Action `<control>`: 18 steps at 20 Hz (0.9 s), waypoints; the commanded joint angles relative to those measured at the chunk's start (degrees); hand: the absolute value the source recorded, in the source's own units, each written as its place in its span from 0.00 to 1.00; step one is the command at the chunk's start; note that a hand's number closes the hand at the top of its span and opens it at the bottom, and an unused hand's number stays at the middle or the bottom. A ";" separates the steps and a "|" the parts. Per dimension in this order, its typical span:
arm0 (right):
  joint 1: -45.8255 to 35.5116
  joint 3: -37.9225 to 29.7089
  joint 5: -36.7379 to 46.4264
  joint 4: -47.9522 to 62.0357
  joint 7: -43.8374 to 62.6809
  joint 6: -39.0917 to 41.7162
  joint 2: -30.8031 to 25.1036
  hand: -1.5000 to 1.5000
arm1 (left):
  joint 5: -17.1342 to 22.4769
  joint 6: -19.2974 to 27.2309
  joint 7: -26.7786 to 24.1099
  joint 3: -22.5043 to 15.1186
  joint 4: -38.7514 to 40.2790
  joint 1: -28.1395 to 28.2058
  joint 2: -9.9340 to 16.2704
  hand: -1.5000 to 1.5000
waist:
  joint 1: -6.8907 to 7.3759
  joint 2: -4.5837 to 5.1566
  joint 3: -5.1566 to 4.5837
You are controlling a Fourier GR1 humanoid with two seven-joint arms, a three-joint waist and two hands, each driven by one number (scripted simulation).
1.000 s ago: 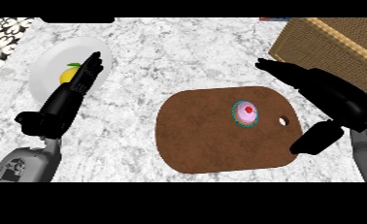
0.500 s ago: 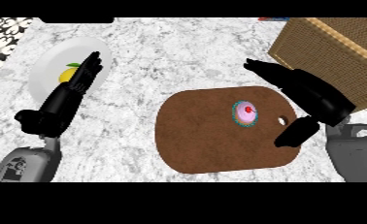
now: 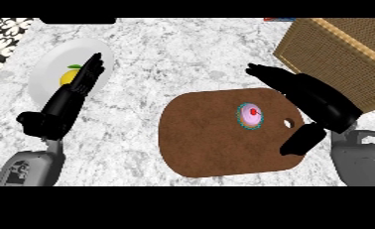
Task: Pick the cupcake from the cutting board and place it in the basket
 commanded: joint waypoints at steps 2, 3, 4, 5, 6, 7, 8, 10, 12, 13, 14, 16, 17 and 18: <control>-1.56 -0.24 4.46 3.34 -1.46 0.39 0.03 0.00 | -0.96 -1.14 1.67 0.77 -1.03 -0.73 -1.32 0.50 | 0.11 0.03 0.00; 1.05 1.64 6.17 1.34 -1.55 -0.87 0.67 0.00 | -3.43 1.26 0.91 -0.88 0.63 -0.23 -3.49 0.50 | 0.00 0.02 0.00; 2.49 4.47 8.50 0.85 -0.37 -3.09 2.56 0.00 | 0.84 -2.51 4.28 2.29 -4.94 1.05 0.58 0.50 | 0.22 -0.03 0.01; 2.53 3.17 7.68 -0.91 0.05 -0.19 2.09 0.00 | -1.46 -1.51 1.98 1.62 -2.49 1.20 -1.42 0.50 | 0.03 -0.02 0.00; -3.56 1.54 6.31 2.22 3.16 1.99 3.97 0.00 | -2.46 -0.85 1.10 0.97 -3.52 1.49 -2.22 0.50 | 0.20 0.00 -0.01; 3.59 0.77 7.70 -0.85 -2.87 -0.65 1.01 0.00 | -4.12 0.47 1.79 0.66 -1.38 -0.67 -3.56 0.50 | -0.10 -0.01 0.00; 0.42 3.04 10.21 5.89 -4.54 -2.84 2.48 0.00 | -1.51 -2.48 3.55 2.86 -1.51 -1.69 -1.10 0.50 | 0.13 0.05 0.01; 2.17 5.49 13.10 5.03 -3.68 -4.65 4.12 0.00 | -4.63 -0.14 1.37 -0.05 -4.12 2.85 -4.03 0.50 | 0.18 0.01 0.01; -3.16 4.26 12.63 7.16 -0.12 -2.05 5.92 0.00 | -3.57 -0.75 6.52 -0.62 -8.13 1.50 -4.41 0.50 | 0.40 0.00 0.01; 1.22 4.11 12.98 2.45 0.23 -1.53 6.14 0.00 | -3.57 -2.13 2.98 1.13 -7.76 4.62 -3.80 0.50 | 0.15 -0.03 0.00; 2.73 6.41 15.44 5.62 -1.68 -6.13 7.63 0.00 | -2.93 -3.28 -0.29 2.50 -1.48 1.18 -3.44 0.50 | 0.05 0.04 0.00; 1.48 4.47 15.83 7.30 -3.79 -5.22 6.54 0.00 | -5.12 -2.45 -0.88 2.03 0.34 -0.24 -4.76 0.50 | 0.00 0.04 0.00; -0.60 2.08 15.05 8.77 -3.64 -3.02 5.38 0.00 | -3.62 -2.97 3.72 2.31 -4.47 0.93 -4.51 0.50 | 0.11 0.01 0.00; -1.33 4.19 17.54 13.72 -5.19 -6.77 6.22 0.00 | -2.04 -4.16 1.85 5.27 -0.21 -1.47 -2.57 0.50 | 0.19 0.09 0.00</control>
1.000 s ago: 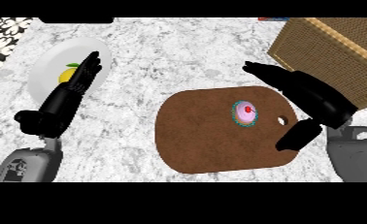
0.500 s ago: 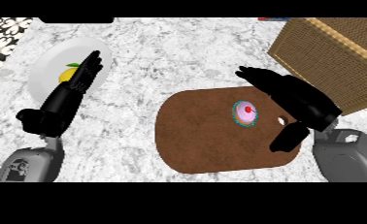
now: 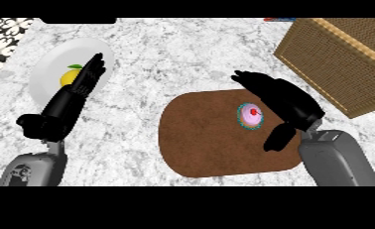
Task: Pick the cupcake from the cutting board and place it in the basket
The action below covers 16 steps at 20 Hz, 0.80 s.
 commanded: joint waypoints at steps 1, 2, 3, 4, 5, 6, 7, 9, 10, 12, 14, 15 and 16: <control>0.23 0.47 2.66 0.49 1.52 0.49 2.15 0.00 | -0.66 -0.88 2.38 0.99 -1.19 -0.78 -0.16 0.50 | -0.06 -0.03 0.01; -0.59 1.23 4.31 4.83 -0.90 -1.89 1.03 0.00 | 1.05 -3.11 -0.77 2.61 -2.76 3.87 2.18 0.50 | 0.24 -0.01 0.01; 0.72 0.81 4.62 4.09 -2.26 -1.24 0.30 0.00 | -0.18 -1.85 0.11 1.59 -2.54 2.37 0.11 0.50 | 0.02 -0.02 0.01; 3.08 2.39 5.45 2.34 -1.04 -2.13 1.56 0.00 | 0.20 -2.02 1.49 0.91 -7.23 5.73 -0.11 0.50 | 0.09 -0.06 0.01; -0.92 -0.02 5.50 7.34 -1.74 -2.75 2.23 0.00 | 0.96 -3.51 -0.07 3.14 -0.53 0.38 0.76 0.50 | 0.00 0.02 0.01; 1.52 -0.16 5.46 3.33 -2.39 -1.14 1.04 0.00 | 0.85 -4.18 -0.26 4.00 -0.43 0.77 1.13 0.50 | -0.10 -0.01 0.00; 1.79 1.00 6.92 6.69 -4.19 -2.83 0.42 0.00 | 0.39 -3.16 1.54 2.87 -0.73 -0.48 0.18 0.50 | -0.08 0.01 0.01; -0.59 -2.55 4.35 6.64 -4.39 0.28 0.74 0.00 | 0.48 -3.75 1.66 3.12 -3.35 1.85 -0.09 0.50 | -0.01 -0.03 0.01; -0.25 -0.91 5.90 11.43 -6.64 -2.75 0.95 0.00 | -3.20 -0.95 0.74 -0.15 -4.16 3.34 -2.38 0.50 | 0.11 0.01 0.02; 1.59 1.12 7.02 7.33 -3.48 -1.30 3.28 0.00 | -2.04 -2.21 -1.45 2.63 -3.18 4.07 -1.08 0.50 | 0.01 -0.04 0.01; -1.99 -0.04 7.13 12.21 -4.99 -0.74 3.33 0.00 | -1.68 -2.14 0.97 1.80 -0.03 -0.26 -2.71 0.50 | 0.01 0.02 0.01; 0.05 1.35 6.90 8.88 -5.01 1.36 2.85 0.00 | -4.40 -1.18 -1.87 1.22 3.74 -1.80 -2.73 0.50 | -0.19 0.02 0.00; -0.67 2.11 7.83 11.02 -4.51 1.33 3.14 1.00 | -1.24 -1.73 4.32 2.19 -2.16 -2.97 -2.48 0.50 | -0.01 -0.01 0.01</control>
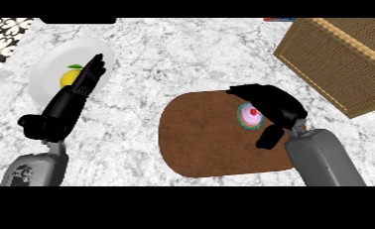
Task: Pick the cupcake from the cutting board and place it in the basket
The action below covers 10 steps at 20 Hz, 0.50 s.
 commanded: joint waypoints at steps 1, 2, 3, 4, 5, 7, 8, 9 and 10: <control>1.19 1.93 1.88 1.83 -3.93 1.21 -2.47 1.00 | 0.38 -0.30 0.61 1.92 2.06 -2.80 0.65 0.50 | -0.08 0.03 0.01; 0.95 3.76 3.40 -0.25 -0.31 2.27 -0.25 1.00 | 0.11 -0.81 -0.29 1.76 3.00 -2.71 0.72 0.50 | -0.11 0.00 0.00; -0.92 2.08 3.78 3.68 -4.20 0.08 -1.41 1.00 | 0.17 -0.83 0.38 0.24 -0.56 -0.23 -0.79 0.50 | 0.10 0.00 0.01; 0.50 1.44 3.57 1.39 -3.85 0.37 -0.55 1.00 | -0.67 0.30 1.11 0.32 1.60 -2.79 -1.69 0.50 | -0.06 0.00 0.01; 2.64 2.81 4.61 2.41 -5.33 -2.76 0.10 1.00 | -0.19 -1.12 1.47 1.39 0.68 -2.05 0.00 0.50 | -0.03 0.00 0.02; 2.63 3.15 5.48 -0.29 -4.12 -0.87 0.13 1.00 | -0.64 -1.11 -3.23 2.12 2.62 -0.49 -0.26 0.50 | -0.08 -0.01 0.01; 0.68 2.91 7.16 5.73 -7.52 -4.87 -0.62 1.00 | -0.76 -0.37 1.95 0.93 -1.89 -0.79 -0.90 0.50 | 0.11 0.00 0.02; 2.73 5.60 8.37 3.19 -8.88 -5.77 -1.88 1.00 | -0.97 -1.16 -2.45 1.62 0.56 2.18 -0.06 0.50 | 0.11 0.01 0.01; 2.29 6.02 8.68 -0.20 -7.95 -3.70 -2.19 1.00 | -2.11 0.61 0.83 -0.41 -1.25 0.19 -2.09 0.50 | -0.04 -0.05 0.01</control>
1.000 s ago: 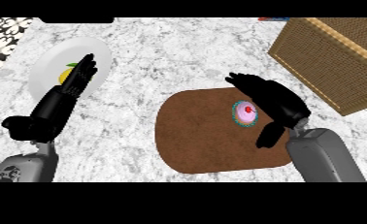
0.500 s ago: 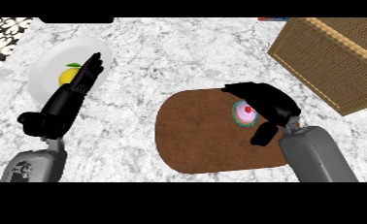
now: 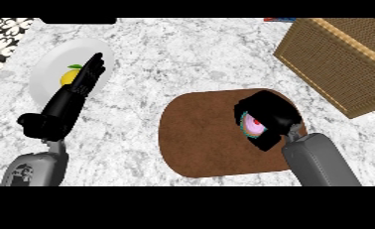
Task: Pick the cupcake from the cutting board and place it in the basket
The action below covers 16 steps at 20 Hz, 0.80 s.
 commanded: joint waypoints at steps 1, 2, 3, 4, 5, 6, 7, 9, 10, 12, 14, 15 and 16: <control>0.53 1.49 3.29 2.14 -6.50 -4.97 -2.89 1.00 | 0.87 -0.36 -0.68 0.70 0.63 0.36 -0.64 0.50 | -0.01 0.17 0.09; 1.88 4.33 4.24 -4.21 -1.55 -1.96 -0.02 1.00 | 2.52 -2.56 0.02 2.08 0.22 -1.08 1.38 0.50 | -0.18 0.08 0.07; 2.17 3.18 4.96 -3.36 -2.76 -5.34 -0.21 1.00 | 0.71 -0.97 1.76 0.30 -0.96 -0.37 -0.16 0.50 | -0.13 0.10 0.09; -2.12 -1.43 5.17 3.04 5.63 -5.15 3.32 1.00 | 3.21 -2.63 3.62 1.87 -2.27 -0.22 1.36 0.50 | 0.33 0.15 0.09; -1.54 -3.46 5.95 4.03 13.73 -6.53 7.65 1.00 | -0.16 -0.22 0.54 -0.21 -1.32 0.81 -0.36 0.50 | 0.41 0.24 0.08; -3.92 -7.95 6.29 5.45 19.88 -6.12 8.32 1.00 | 0.93 -0.43 1.02 1.34 -0.21 -0.93 0.41 0.50 | 0.41 0.51 0.02; -3.84 -10.67 7.05 6.14 25.22 -8.08 10.07 1.00 | 0.18 -0.35 -0.23 0.05 -0.51 0.03 -0.40 0.50 | 0.28 0.63 -0.01; -3.78 -15.78 8.18 7.25 34.54 -10.74 12.22 1.00 | 0.41 -0.55 0.25 0.71 -0.76 0.10 0.34 0.50 | 0.16 0.83 -0.03; -4.44 -16.21 9.04 7.28 38.55 -13.60 13.25 1.00 | 0.70 -1.21 -0.33 -0.07 -1.01 0.12 -0.09 0.50 | 0.69 0.75 0.01; -8.42 -16.62 9.04 9.21 45.71 -17.51 13.37 1.00 | 0.28 -1.13 -0.04 -1.22 -0.85 -0.83 -0.89 0.50 | 2.31 1.02 0.11; -13.45 -16.31 7.39 12.04 51.42 -21.80 13.44 1.00 | 0.80 -2.51 -0.17 -0.90 0.08 -1.14 0.15 0.50 | 3.35 1.10 0.13; -15.65 -14.87 4.52 11.97 54.59 -23.38 13.47 1.00 | 0.72 -1.84 -0.35 -0.74 0.68 -1.38 -0.45 0.50 | 3.06 0.83 0.12; -16.80 -13.89 3.27 14.81 55.17 -28.13 13.49 1.00 | -0.48 -1.63 -0.69 -1.54 2.51 -2.55 -0.64 0.50 | 3.01 1.10 0.15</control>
